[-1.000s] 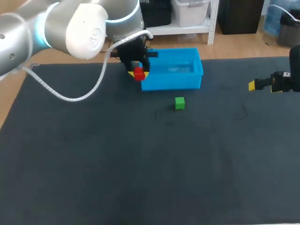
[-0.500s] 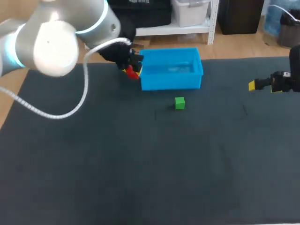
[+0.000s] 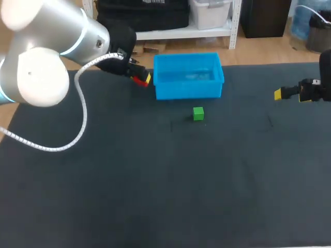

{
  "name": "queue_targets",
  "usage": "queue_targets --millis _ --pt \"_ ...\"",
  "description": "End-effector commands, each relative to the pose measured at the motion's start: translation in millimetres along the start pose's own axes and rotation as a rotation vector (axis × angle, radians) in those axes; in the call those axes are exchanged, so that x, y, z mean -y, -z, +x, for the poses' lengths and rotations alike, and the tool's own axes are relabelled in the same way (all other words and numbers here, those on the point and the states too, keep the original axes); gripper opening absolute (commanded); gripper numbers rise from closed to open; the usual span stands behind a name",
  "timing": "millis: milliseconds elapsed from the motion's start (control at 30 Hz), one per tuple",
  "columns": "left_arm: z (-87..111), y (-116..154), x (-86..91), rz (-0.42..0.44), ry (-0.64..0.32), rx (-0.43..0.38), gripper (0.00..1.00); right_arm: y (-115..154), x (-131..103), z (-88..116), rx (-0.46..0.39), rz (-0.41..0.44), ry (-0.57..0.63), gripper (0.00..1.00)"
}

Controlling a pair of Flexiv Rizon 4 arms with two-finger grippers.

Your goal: Use the left arm to pick the red cube and place it into the blue plastic box first, then use the right arm to grasp the green cube and put it into the same blue plastic box after the first action is fully finished.

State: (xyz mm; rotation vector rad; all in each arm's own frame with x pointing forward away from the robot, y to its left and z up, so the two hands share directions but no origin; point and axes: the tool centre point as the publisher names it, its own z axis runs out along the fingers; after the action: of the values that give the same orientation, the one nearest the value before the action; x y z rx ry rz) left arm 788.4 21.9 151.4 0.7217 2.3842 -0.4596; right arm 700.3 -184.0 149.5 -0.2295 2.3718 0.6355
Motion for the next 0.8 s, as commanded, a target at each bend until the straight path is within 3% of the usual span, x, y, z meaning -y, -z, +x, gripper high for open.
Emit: queue_targets --millis 33,333,800 --pt "-1.2 -4.8 -3.1 0.029 -0.008 0.008 0.0 0.4 0.6 0.0 -0.001 -0.002 0.001 1.0" --pt "-21.5 -23.9 -15.7 0.054 -0.056 0.017 0.0 0.4 0.6 0.0 -0.001 -0.002 0.001 1.0" --pt "-72.5 -86.0 -39.0 0.071 -0.126 0.035 0.0 0.4 0.6 0.0 -0.001 -0.002 0.001 1.0"
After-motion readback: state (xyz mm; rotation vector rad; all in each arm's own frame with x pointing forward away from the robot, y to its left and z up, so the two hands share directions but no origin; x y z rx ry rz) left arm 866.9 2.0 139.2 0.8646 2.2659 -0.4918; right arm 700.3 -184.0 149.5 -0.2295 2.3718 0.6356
